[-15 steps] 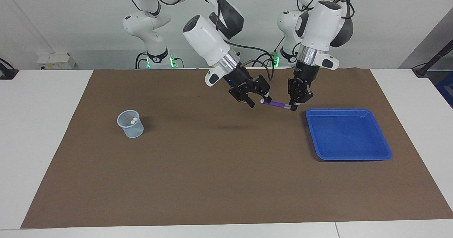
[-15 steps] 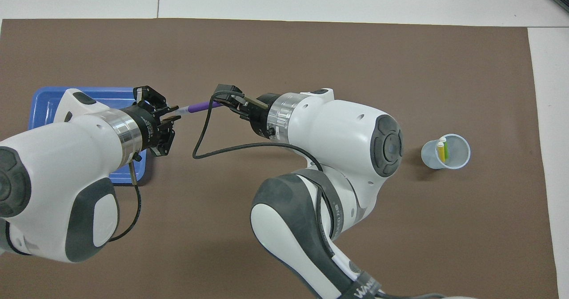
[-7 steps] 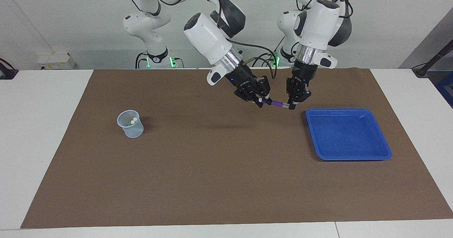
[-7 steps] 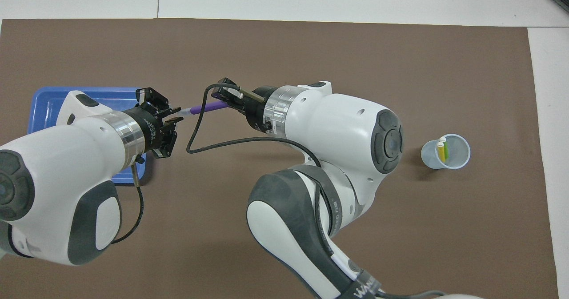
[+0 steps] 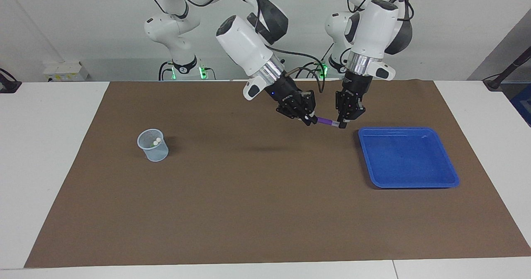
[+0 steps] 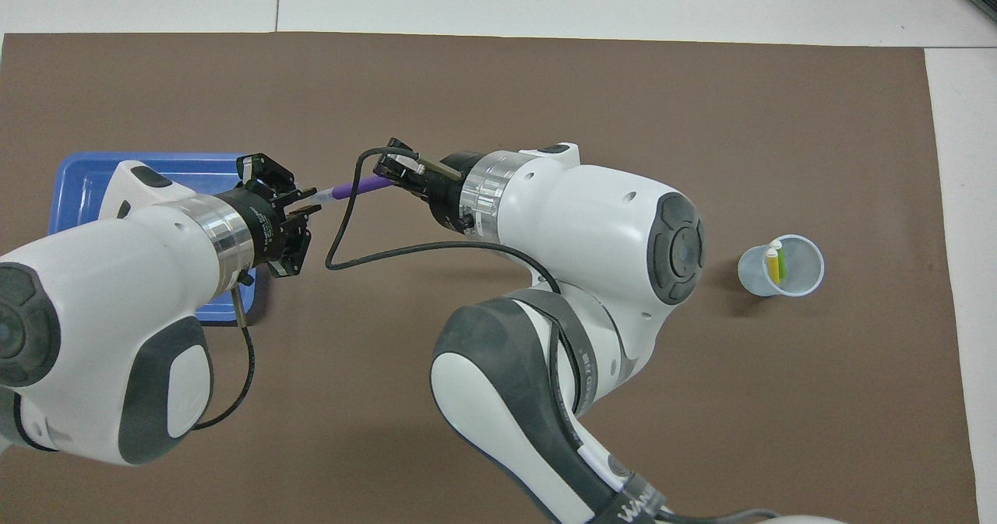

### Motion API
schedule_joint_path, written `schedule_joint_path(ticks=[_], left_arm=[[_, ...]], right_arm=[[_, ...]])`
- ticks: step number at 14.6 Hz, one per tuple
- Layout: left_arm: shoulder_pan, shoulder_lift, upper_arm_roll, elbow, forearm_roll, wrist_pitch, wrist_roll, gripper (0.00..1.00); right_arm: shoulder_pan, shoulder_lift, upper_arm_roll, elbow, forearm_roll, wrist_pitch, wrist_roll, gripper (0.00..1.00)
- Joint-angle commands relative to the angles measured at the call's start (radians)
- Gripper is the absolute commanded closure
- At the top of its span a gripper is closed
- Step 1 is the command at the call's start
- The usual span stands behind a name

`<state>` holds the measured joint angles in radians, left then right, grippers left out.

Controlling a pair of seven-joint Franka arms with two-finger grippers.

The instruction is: Transfer and insert pens with both arms

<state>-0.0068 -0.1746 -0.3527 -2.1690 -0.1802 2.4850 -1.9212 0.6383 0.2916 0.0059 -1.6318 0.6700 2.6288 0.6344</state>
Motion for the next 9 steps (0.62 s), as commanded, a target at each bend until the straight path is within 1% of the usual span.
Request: schedule_joint_path(ticks=[1, 5, 7, 8, 9], left_arm=[[-0.010, -0.032, 0.008, -0.031, 0.013, 0.018, -0.022, 1.00], [-0.009, -0.032, 0.006, -0.029, 0.013, 0.015, -0.022, 1.00], [-0.009, -0.031, 0.004, -0.028, 0.013, 0.012, -0.022, 0.92], [-0.009, -0.031, 0.004, -0.026, 0.013, 0.011, -0.022, 0.81], [-0.009, -0.031, 0.004, -0.026, 0.013, 0.009, -0.022, 0.62]], right_arm=[[-0.002, 0.018, 0.002, 0.018, 0.020, 0.004, -0.022, 1.00], [-0.002, 0.018, 0.002, 0.016, 0.019, 0.002, -0.027, 1.00], [-0.002, 0.018, 0.002, 0.016, 0.019, 0.000, -0.030, 1.00], [-0.002, 0.018, 0.002, 0.016, 0.019, 0.000, -0.032, 1.00], [-0.002, 0.018, 0.002, 0.016, 0.019, 0.000, -0.032, 1.00]])
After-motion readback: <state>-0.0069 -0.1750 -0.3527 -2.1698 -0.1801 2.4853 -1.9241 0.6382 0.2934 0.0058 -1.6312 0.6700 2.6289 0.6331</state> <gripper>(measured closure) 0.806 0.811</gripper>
